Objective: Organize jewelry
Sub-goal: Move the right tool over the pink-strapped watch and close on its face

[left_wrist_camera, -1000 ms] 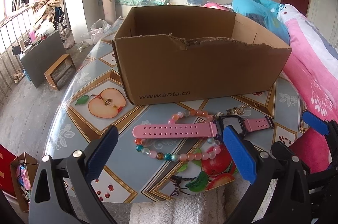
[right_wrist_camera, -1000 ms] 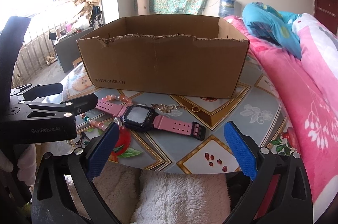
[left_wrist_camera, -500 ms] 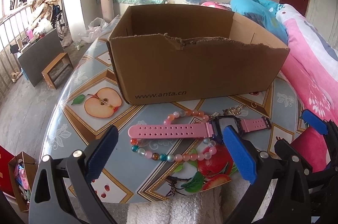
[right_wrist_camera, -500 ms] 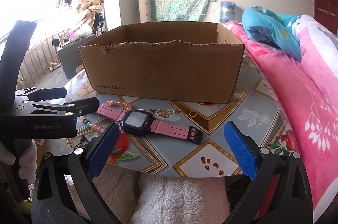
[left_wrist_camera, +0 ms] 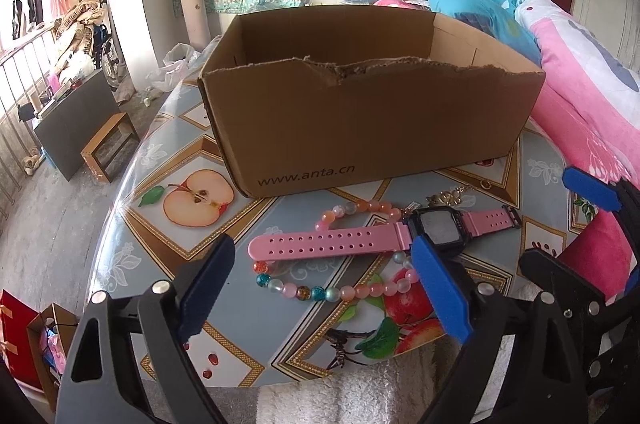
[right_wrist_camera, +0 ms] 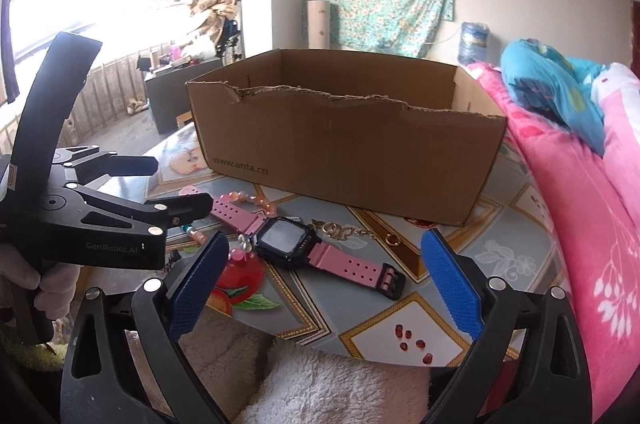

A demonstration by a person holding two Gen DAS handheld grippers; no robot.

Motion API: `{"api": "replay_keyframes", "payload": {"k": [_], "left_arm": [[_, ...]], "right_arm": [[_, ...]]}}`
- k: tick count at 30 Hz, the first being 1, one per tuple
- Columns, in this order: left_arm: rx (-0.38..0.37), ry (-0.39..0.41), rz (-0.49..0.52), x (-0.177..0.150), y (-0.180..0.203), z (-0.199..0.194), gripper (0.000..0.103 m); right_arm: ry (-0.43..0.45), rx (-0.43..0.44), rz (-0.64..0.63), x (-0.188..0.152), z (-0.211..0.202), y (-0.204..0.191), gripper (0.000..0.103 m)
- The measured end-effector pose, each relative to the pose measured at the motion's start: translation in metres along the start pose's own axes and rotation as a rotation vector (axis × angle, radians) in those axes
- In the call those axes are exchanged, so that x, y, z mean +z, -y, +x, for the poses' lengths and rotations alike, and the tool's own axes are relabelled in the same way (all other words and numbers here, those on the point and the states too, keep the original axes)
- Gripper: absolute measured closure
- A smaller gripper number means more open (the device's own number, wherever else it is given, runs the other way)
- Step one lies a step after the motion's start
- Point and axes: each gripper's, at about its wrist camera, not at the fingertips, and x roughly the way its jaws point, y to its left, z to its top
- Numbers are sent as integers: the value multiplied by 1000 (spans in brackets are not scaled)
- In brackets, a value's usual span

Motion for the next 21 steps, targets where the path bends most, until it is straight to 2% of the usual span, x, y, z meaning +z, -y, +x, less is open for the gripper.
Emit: {"api": "replay_keyframes", "payload": {"k": [7, 13, 21], "left_arm": [[-17, -32, 95, -9, 9, 12, 44], [-45, -65, 121, -14, 7, 23, 59], [-63, -81, 123, -14, 0, 32, 60]], "right_arm": [[-87, 156, -151, 9, 30, -9, 43], [-171, 215, -246, 13, 49, -9, 45], [-267, 255, -334, 12, 69, -11, 45]]}}
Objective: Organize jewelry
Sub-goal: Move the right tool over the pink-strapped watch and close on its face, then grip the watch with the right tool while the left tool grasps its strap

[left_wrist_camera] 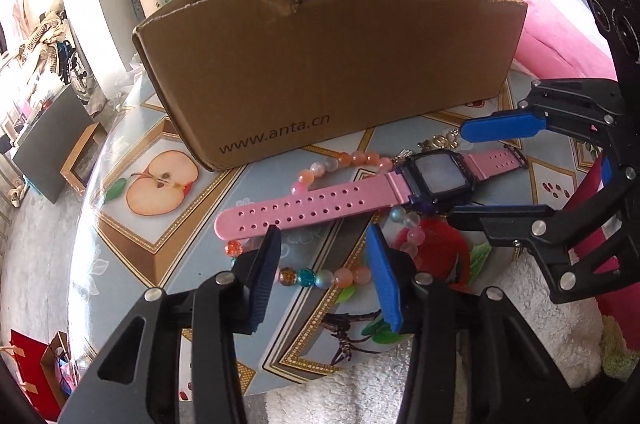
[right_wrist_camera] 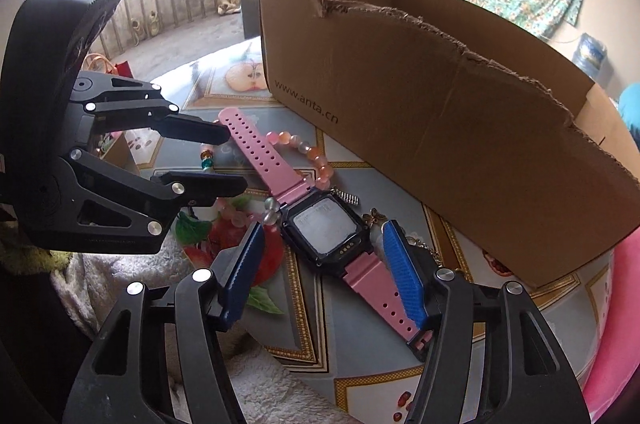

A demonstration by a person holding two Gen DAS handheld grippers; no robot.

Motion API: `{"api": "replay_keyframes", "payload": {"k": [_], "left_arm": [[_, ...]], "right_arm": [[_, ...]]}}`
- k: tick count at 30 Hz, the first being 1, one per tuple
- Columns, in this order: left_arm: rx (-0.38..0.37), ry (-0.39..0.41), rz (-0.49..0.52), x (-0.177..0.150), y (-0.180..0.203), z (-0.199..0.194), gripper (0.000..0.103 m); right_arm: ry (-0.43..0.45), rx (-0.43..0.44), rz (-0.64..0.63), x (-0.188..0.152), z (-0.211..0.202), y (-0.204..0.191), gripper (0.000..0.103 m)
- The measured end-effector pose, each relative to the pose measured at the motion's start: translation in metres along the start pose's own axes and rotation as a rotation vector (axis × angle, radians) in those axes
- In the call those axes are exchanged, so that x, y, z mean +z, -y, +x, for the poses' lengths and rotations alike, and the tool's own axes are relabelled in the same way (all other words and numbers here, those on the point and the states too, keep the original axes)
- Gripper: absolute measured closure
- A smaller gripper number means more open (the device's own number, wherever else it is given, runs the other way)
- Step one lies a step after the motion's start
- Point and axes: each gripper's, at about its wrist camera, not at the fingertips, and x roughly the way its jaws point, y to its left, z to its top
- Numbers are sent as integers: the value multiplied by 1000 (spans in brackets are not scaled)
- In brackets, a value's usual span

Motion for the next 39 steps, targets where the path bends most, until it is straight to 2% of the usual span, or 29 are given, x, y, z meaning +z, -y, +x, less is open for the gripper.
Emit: {"api": "replay_keyframes", "payload": {"k": [6, 8, 15, 17, 28, 32, 39], "left_arm": [[-3, 3, -4, 1, 0, 2, 60], [-3, 4, -4, 0, -1, 2, 60], [-4, 4, -10, -1, -1, 3, 60], [-5, 4, -14, -2, -2, 3, 60], [-1, 7, -14, -3, -1, 3, 60], [1, 9, -12, -2, 0, 3, 60], [47, 55, 70, -4, 9, -5, 60]], "right_arm": [[-41, -26, -44, -1, 15, -9, 48], [-43, -36, -45, 0, 15, -11, 55], [-41, -41, -16, 1, 13, -7, 60], [-40, -31, -13, 0, 11, -8, 66], [-9, -25, -14, -5, -14, -8, 66], [-11, 21, 24, -11, -28, 2, 66], [-32, 203, 175, -18, -30, 34, 66]]}}
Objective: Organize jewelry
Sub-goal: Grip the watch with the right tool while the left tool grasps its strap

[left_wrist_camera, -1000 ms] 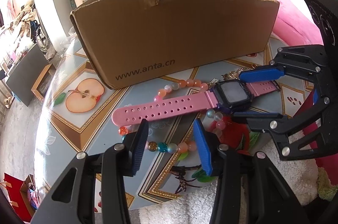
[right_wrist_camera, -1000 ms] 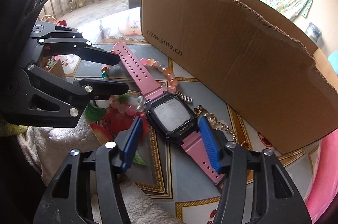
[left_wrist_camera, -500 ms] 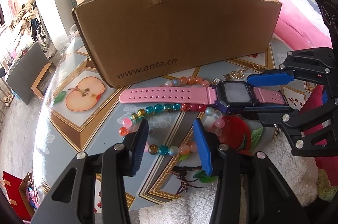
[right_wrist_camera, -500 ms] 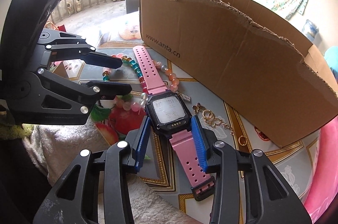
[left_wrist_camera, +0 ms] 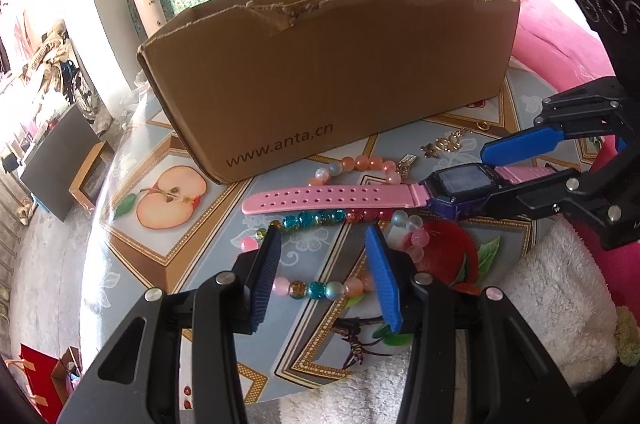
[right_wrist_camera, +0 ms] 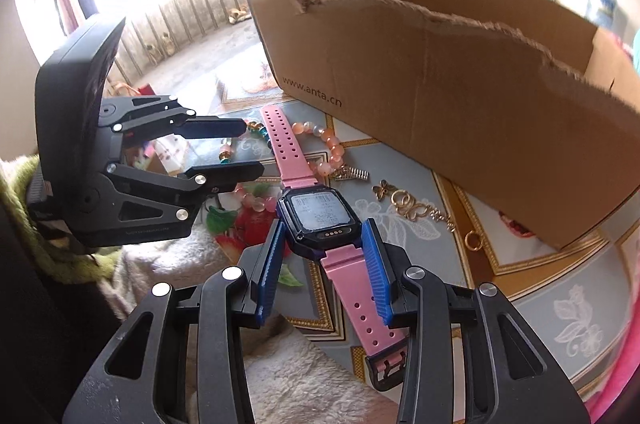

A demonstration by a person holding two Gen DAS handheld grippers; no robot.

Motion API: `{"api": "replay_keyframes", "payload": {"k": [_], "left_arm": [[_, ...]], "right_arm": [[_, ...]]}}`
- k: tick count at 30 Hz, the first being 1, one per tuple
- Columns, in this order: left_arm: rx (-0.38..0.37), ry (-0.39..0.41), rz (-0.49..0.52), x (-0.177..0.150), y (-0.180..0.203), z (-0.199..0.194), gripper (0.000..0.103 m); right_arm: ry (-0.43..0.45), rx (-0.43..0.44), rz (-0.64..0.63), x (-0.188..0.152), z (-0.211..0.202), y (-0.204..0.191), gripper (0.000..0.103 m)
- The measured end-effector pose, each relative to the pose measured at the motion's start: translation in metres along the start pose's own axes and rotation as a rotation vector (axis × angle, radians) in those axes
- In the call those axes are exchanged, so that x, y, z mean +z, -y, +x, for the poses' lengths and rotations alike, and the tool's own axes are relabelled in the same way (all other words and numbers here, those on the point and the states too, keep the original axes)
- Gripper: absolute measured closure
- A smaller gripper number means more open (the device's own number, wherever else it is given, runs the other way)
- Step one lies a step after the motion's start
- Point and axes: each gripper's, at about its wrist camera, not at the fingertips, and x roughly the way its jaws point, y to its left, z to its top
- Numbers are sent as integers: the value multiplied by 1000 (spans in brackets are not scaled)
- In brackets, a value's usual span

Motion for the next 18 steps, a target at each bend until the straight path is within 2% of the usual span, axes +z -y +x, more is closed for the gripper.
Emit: {"api": "replay_keyframes", "payload": {"k": [10, 14, 18], "left_arm": [[40, 22, 136, 7, 12, 1, 60], [48, 22, 170, 8, 13, 2, 60], [77, 34, 194, 9, 14, 0, 60]], "right_arm": [[-9, 249, 168, 0, -11, 32, 68], [-6, 285, 193, 3, -10, 38, 69], [-10, 284, 198, 0, -12, 38, 69]]}}
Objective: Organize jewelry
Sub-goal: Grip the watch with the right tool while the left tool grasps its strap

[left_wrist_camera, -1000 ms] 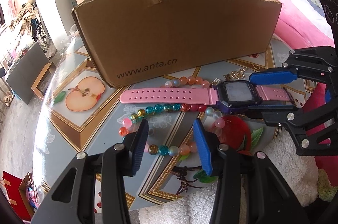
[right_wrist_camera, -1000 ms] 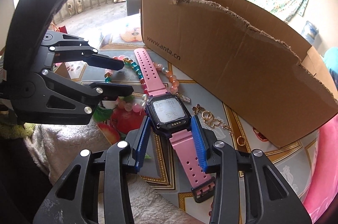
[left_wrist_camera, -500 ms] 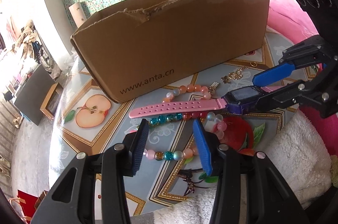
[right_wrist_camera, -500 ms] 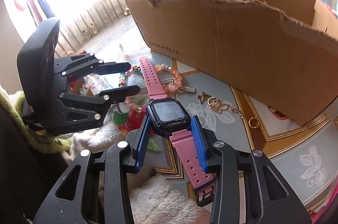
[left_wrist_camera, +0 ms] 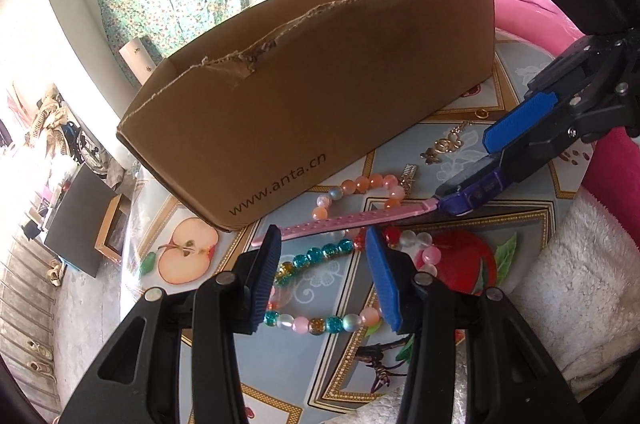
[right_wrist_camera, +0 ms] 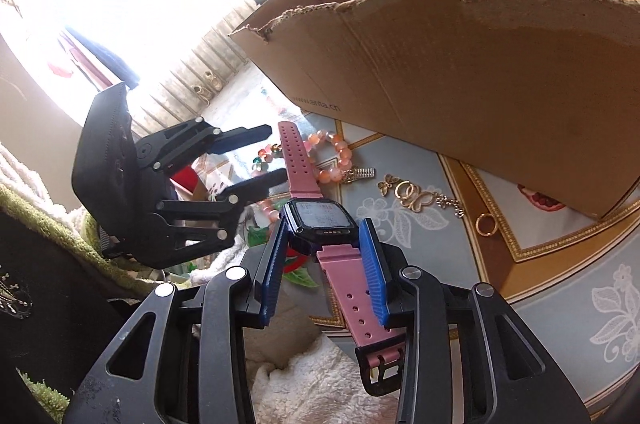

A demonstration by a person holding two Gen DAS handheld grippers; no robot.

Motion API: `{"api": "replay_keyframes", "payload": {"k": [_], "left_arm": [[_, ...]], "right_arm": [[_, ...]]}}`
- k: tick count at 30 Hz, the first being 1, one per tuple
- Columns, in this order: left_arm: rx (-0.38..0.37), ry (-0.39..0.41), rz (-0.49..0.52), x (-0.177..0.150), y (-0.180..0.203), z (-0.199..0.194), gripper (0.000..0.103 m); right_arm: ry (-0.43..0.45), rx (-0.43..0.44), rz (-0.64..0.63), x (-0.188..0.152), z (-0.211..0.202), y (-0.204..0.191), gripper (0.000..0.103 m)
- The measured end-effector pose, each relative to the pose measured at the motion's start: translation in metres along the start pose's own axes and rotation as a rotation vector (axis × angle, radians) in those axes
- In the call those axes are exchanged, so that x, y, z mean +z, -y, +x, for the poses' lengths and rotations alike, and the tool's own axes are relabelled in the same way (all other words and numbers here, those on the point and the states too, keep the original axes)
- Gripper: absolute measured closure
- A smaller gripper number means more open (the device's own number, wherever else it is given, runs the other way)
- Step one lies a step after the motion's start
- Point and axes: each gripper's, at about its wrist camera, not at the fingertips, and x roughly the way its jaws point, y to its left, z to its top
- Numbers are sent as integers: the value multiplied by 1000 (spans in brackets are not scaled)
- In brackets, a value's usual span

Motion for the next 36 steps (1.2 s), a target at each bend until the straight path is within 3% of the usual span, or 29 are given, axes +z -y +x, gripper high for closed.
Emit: {"api": "replay_keyframes", "payload": {"k": [4, 6, 7, 12, 19, 28, 31, 35, 36], "left_arm": [[27, 9, 42, -2, 5, -5, 60], [36, 8, 62, -3, 8, -5, 60], [40, 8, 70, -3, 9, -5, 60], [44, 20, 79, -1, 11, -7, 60], [37, 32, 72, 0, 12, -7, 60], [28, 54, 141, 4, 21, -2, 60], [25, 49, 121, 5, 16, -1, 60], [24, 33, 94, 2, 13, 0, 60], [23, 28, 88, 2, 13, 1, 60]], "right_arm": [[-9, 15, 9, -5, 2, 1, 72], [0, 67, 20, -5, 1, 2, 92], [9, 75, 37, -3, -1, 3, 93], [29, 42, 33, 3, -3, 5, 93], [21, -47, -51, -5, 4, -20, 92], [-20, -69, -55, -8, 10, -22, 93], [-6, -121, -89, -8, 5, -29, 88], [16, -215, -177, -9, 13, -53, 59], [13, -236, -200, -11, 12, -50, 57]]}}
